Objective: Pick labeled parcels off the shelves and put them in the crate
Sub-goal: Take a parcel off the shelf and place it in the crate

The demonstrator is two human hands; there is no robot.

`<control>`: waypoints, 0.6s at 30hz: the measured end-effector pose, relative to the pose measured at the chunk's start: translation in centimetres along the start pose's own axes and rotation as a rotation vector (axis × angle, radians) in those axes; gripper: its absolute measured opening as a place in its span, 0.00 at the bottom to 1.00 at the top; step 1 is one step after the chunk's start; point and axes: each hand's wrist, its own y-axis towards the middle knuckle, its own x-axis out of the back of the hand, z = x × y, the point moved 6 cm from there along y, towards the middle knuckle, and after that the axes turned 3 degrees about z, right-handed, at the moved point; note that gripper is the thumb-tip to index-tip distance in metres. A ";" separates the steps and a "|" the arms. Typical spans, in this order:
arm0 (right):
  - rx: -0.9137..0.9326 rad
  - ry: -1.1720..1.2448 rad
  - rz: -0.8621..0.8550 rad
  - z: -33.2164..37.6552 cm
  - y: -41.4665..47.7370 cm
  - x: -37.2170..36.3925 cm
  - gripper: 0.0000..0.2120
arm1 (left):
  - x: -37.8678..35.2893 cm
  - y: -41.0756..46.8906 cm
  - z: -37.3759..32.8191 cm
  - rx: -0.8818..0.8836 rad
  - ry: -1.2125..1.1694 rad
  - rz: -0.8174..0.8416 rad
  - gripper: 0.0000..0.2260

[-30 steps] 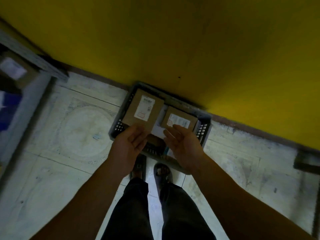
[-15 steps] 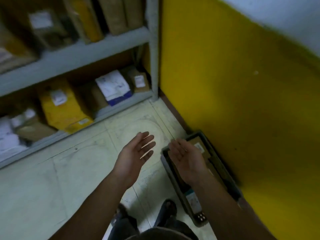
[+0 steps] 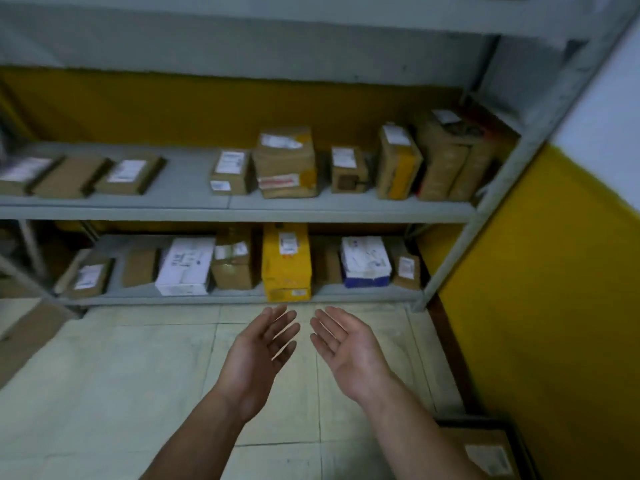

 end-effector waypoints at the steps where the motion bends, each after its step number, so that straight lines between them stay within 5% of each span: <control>1: -0.003 -0.026 0.029 -1.0 0.3 -2.9 0.15 | 2.0 -0.6 -2.1 -0.024 -0.015 -0.017 0.16; 18: -0.165 -0.221 0.149 -13.3 9.2 -24.6 0.12 | 21.0 -0.1 -16.8 -0.182 -0.145 -0.213 0.15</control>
